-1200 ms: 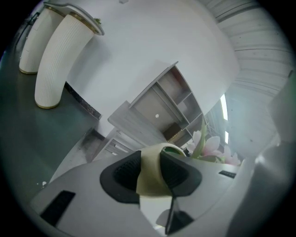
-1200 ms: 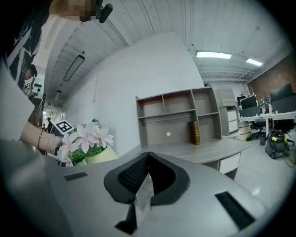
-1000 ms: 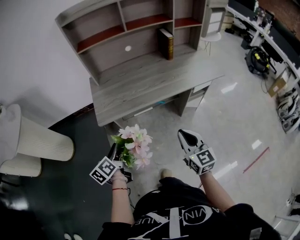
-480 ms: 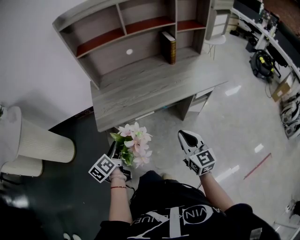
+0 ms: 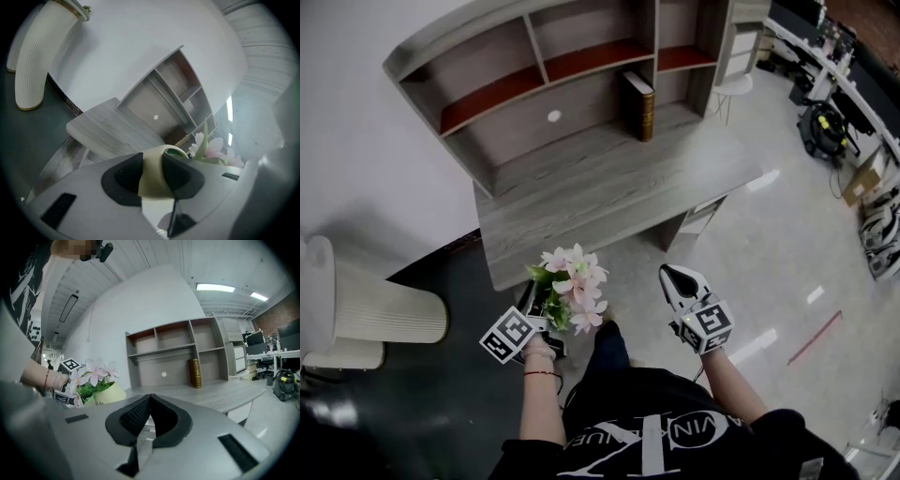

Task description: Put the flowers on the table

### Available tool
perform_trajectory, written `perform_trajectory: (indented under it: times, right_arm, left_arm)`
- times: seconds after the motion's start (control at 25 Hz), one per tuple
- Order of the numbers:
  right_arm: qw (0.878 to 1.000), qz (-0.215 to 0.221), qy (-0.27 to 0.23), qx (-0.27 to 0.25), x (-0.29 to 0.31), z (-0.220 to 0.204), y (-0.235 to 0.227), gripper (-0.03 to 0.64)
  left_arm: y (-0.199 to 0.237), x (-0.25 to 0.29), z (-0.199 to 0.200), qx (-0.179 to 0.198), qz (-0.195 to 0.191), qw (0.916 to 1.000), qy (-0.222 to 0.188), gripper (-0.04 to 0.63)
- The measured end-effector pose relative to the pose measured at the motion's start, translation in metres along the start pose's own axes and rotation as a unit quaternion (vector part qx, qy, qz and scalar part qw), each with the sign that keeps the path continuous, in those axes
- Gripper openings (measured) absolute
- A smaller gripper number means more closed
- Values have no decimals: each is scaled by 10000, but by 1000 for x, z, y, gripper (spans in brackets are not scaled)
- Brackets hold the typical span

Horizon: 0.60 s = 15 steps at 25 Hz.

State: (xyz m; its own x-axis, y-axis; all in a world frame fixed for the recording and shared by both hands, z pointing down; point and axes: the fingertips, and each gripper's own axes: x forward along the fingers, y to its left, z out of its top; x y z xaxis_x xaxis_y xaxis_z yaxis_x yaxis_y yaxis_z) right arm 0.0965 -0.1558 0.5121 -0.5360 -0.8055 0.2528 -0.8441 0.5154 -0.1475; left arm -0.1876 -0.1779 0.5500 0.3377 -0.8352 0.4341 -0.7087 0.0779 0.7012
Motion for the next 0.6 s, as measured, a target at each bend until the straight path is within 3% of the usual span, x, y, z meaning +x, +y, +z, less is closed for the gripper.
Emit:
perform_trajectory:
  times: [0.6]
  right_arm:
    - [9999, 90, 70, 61, 5, 9, 8, 9]
  left_arm:
    - [-4, -4, 6, 0, 73, 9999, 114, 127]
